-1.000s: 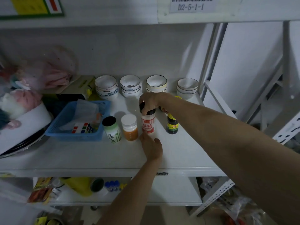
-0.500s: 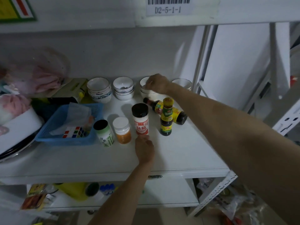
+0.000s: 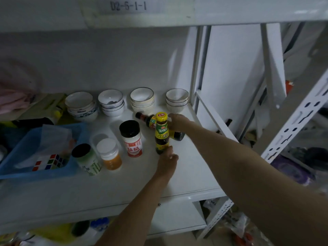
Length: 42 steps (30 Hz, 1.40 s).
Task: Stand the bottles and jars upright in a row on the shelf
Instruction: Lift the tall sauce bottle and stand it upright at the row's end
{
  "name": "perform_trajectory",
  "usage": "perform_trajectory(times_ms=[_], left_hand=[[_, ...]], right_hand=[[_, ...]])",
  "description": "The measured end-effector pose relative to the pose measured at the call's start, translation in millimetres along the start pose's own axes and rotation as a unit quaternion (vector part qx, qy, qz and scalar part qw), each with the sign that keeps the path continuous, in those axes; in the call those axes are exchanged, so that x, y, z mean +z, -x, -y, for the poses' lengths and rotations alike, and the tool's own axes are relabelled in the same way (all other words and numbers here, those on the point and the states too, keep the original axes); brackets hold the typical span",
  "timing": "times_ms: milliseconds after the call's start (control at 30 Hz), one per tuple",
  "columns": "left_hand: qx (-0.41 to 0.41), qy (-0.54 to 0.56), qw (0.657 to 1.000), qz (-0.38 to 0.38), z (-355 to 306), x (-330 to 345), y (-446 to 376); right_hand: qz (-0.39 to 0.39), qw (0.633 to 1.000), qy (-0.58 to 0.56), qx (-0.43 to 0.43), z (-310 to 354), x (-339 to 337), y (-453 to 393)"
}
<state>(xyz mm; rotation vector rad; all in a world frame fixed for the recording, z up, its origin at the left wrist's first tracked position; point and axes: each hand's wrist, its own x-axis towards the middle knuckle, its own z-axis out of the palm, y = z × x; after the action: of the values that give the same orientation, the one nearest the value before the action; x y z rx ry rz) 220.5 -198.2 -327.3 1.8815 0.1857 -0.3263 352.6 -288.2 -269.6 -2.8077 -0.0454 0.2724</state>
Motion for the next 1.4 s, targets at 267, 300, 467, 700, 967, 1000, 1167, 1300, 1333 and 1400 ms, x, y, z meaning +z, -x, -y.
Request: perform_trajectory(times_ms=[267, 300, 467, 700, 967, 1000, 1167, 1300, 1333, 1400], left_hand=[[-0.015, 0.016, 1.0, -0.021, -6, 18, -5], [-0.011, 0.019, 0.999, -0.032, -6, 20, -5], [-0.003, 0.045, 0.996, -0.076, -6, 31, -1], [0.027, -0.042, 0.992, -0.115, -8, 43, -6], [0.03, -0.024, 0.99, -0.138, -14, 54, -7], [0.037, -0.029, 0.988, -0.146, -15, 56, -6], [0.119, -0.059, 0.969, -0.206, -17, 64, -9], [0.137, -0.133, 0.955, -0.227, -22, 65, -12], [0.14, -0.149, 0.952, -0.23, -22, 65, -12], [0.147, -0.172, 0.945, -0.238, -21, 65, -15]], right_hand=[[0.049, 0.997, 0.051, 0.018, -7, 0, 3], [0.063, 0.996, 0.053, 0.026, -8, -5, 9], [0.204, 0.974, 0.046, 0.087, -10, -34, 33], [0.189, 0.971, -0.007, 0.143, -13, -20, 31], [0.11, 0.982, -0.097, 0.121, -28, -10, 39], [0.1, 0.979, -0.127, 0.125, -31, -11, 39], [0.056, 0.964, -0.235, 0.109, -40, -28, 43], [0.047, 0.95, -0.306, 0.043, -44, -37, 47], [0.044, 0.947, -0.317, 0.017, -45, -38, 49], [0.037, 0.94, -0.338, -0.033, -45, -39, 55]])
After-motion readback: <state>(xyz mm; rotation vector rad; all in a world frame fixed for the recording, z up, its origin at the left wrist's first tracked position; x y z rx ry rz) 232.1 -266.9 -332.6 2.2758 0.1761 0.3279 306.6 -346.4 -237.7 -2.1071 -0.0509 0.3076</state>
